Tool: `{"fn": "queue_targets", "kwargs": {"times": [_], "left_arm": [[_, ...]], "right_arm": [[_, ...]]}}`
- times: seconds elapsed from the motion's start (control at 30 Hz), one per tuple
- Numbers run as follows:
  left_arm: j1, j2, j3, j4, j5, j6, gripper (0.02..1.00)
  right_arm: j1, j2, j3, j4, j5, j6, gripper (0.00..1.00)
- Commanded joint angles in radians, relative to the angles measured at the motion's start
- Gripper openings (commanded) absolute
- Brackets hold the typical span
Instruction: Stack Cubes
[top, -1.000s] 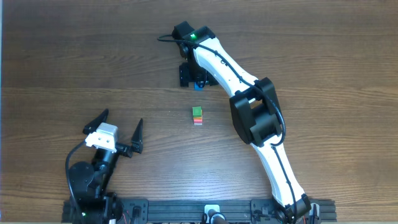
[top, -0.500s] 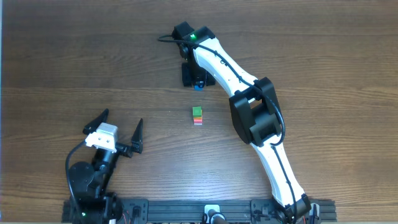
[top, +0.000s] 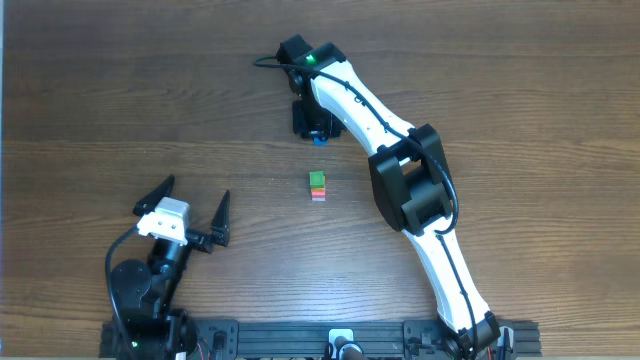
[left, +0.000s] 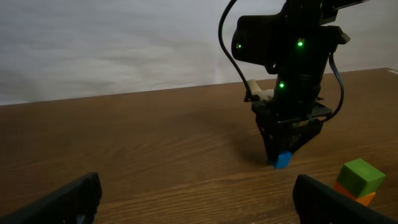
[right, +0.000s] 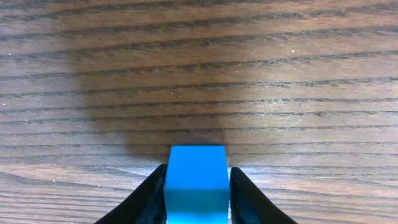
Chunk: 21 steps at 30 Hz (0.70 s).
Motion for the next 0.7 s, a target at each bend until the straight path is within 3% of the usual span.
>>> {"fn": "queue_targets", "kwargs": {"times": [0.03,0.33,0.5,0.7], "left_arm": [[-0.005,-0.009,-0.008,0.003,0.006,0.017,1.000],[-0.005,-0.009,-0.008,0.003,0.006,0.017,1.000],[-0.005,-0.009,-0.008,0.003,0.006,0.018,1.000],[-0.005,-0.009,-0.008,0.003,0.006,0.017,1.000]], "right_arm": [[-0.001,0.015,0.002,0.001,-0.005,0.004,0.275],[-0.001,0.014,0.002,0.000,-0.025,0.004,0.073],[-0.001,0.009,0.003,-0.013,-0.024,0.012,0.009],[-0.002,-0.052,0.003,-0.021,-0.022,0.011,0.005]]}}
